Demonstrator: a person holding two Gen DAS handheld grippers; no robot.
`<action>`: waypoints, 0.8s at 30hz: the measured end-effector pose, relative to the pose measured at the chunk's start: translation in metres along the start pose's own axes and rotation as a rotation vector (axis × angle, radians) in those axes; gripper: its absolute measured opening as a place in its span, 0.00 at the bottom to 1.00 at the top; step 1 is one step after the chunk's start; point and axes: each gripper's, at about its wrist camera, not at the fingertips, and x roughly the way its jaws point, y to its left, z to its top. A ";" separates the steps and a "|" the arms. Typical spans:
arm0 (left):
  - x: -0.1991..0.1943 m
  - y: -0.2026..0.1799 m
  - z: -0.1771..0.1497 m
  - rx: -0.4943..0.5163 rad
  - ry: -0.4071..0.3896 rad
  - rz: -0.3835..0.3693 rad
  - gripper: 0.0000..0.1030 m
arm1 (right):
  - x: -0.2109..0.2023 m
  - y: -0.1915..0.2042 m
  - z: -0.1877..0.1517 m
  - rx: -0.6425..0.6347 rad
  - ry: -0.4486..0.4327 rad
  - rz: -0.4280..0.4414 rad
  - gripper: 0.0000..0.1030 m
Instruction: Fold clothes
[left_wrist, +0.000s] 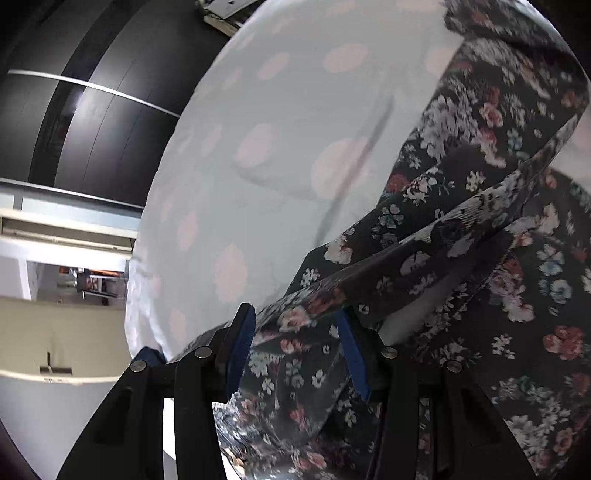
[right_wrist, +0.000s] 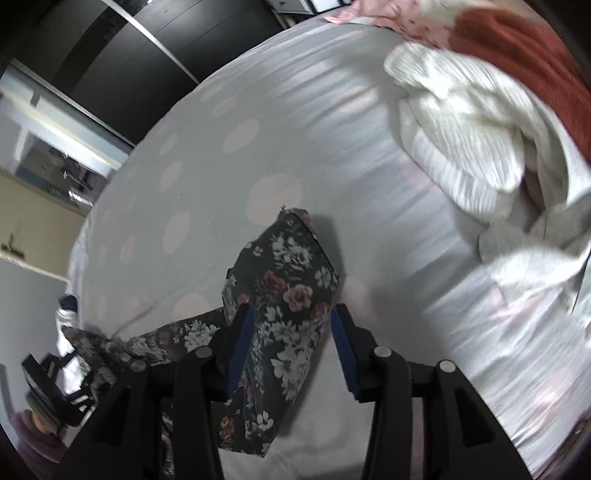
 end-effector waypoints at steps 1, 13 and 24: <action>0.004 0.000 0.003 0.000 0.003 0.003 0.47 | 0.003 0.012 0.001 -0.041 0.010 -0.010 0.41; 0.029 -0.010 0.012 -0.060 0.047 -0.032 0.10 | 0.101 0.081 -0.029 -0.277 0.180 -0.131 0.40; 0.023 -0.005 0.018 -0.218 0.094 0.076 0.04 | 0.053 0.036 -0.052 -0.023 -0.030 -0.097 0.05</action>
